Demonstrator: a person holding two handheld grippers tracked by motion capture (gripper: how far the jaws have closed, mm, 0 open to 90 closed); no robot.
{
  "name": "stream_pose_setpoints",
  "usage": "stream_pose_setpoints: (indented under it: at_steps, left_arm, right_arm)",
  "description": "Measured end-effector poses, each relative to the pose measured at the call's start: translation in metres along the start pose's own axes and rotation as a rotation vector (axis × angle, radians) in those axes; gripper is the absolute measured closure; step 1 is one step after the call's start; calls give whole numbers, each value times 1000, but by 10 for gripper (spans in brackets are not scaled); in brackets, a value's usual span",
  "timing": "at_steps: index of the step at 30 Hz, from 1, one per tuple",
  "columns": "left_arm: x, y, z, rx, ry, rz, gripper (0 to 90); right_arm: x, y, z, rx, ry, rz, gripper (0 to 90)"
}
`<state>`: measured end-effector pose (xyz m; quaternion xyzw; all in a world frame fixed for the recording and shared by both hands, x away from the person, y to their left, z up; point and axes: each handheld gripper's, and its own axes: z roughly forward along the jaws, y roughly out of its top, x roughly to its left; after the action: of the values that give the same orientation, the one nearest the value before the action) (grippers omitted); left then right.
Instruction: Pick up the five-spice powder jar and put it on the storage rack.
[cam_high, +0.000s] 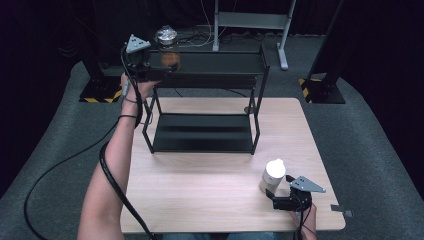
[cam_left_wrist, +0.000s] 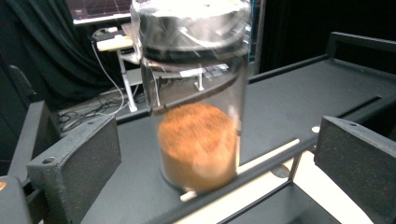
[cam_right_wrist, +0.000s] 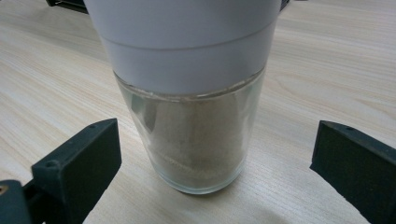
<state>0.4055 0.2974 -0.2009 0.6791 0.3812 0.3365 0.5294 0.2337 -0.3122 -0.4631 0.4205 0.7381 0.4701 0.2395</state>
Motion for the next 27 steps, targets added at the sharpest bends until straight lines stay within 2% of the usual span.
stream_pose_setpoints:
  at_steps: [2, 3, 4, 9, 12, 13, 15, 16, 17, 21, 24, 25, 26, 27]
  left_arm:
    - [-9, -11, -10, 3, 4, 29, 1]
    - [-9, -11, -10, 3, 4, 29, 2]
    - [-15, -20, -16, 0, 13, 43, 2]
    - [-28, -42, -31, 9, 19, 83, 2]
    - [-34, -61, -40, 14, 20, 88, 2]
    - [-34, -61, -40, 14, 20, 88, 2]
    - [-39, -81, -46, 34, 18, 82, 2]
    - [-39, -81, -46, 34, 18, 82, 2]
    - [-42, -94, -50, 44, 18, 76, 2]
    - [-51, -129, -56, 86, 21, 58, 2]
    - [-57, -150, -57, 129, 19, 55, 2]
    - [-59, -160, -58, 144, 15, 40, 2]
    - [-59, -160, -58, 144, 15, 40, 2]
    - [-61, -168, -59, 153, 15, 30, 2]
  right_arm:
    - [0, 0, 0, 0, 0, -2, 4]
    - [0, 0, 0, 0, 0, -2, 4]
    - [0, 0, 0, 0, 0, -1, 4]
    - [0, 0, 0, 2, 0, -4, 4]
    - [0, 0, 0, 2, 0, -4, 4]
    - [0, 0, 0, 2, -1, -4, 4]
    - [0, 0, 0, 3, 0, -4, 4]
    - [0, 1, 0, 4, -1, -4, 4]
    - [0, 1, 0, 5, -1, -6, 4]
    - [1, 1, 0, 6, -2, -7, 4]
    - [1, 1, 0, 6, -3, -9, 4]
    - [1, 1, 1, 7, -2, -10, 4]
    - [1, 1, 1, 6, -3, -10, 4]
    - [1, 1, 0, 5, -3, -10, 5]
